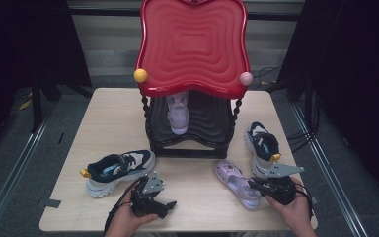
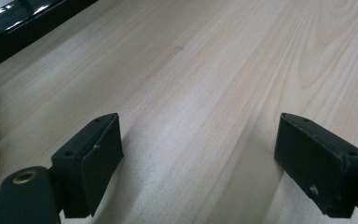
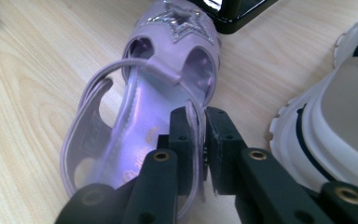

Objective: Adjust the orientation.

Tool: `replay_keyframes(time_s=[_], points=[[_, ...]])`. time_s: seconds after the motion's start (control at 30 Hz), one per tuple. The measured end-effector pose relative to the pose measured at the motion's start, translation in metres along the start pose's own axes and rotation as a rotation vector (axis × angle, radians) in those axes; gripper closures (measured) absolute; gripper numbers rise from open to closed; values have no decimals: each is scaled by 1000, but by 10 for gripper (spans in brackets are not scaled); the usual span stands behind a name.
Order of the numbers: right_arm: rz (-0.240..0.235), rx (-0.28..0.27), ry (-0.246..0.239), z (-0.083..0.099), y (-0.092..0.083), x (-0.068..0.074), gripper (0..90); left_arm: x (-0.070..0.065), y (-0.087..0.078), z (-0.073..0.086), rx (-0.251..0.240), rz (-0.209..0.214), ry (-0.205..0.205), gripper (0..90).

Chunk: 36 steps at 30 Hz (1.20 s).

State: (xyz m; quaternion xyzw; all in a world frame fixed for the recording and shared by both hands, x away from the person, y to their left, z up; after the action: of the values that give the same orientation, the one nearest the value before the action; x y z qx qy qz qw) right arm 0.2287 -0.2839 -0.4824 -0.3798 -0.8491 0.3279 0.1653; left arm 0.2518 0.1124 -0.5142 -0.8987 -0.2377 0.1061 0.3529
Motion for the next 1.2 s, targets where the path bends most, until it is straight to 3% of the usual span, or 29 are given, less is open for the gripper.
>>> replay_keyframes(time_s=[0.3,0.43,0.6,1.2], points=[[38,-43,-40,-2,-6,3,832,0,0,0,0,0,0,145],[30,-83,-42,-6,-12,4,833,0,0,0,0,0,0,145],[33,-95,-52,-12,-14,10,833,0,0,0,1,0,0,145],[37,-123,-95,-52,-24,25,833,0,0,0,0,0,0,145]])
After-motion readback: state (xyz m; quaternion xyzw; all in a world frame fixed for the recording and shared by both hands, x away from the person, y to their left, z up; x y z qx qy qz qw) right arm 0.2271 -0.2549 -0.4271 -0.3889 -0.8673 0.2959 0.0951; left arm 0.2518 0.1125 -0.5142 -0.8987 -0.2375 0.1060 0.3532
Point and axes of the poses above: each handheld gripper's, and its own axes: y roughly forward along the jaws, z roughly out of its underside, x roughly to its left, the point moved 1 cm from there along y, roughly forward along the jaws, and after that the axes turned 1 degree about -z, right-handed, at the moved point
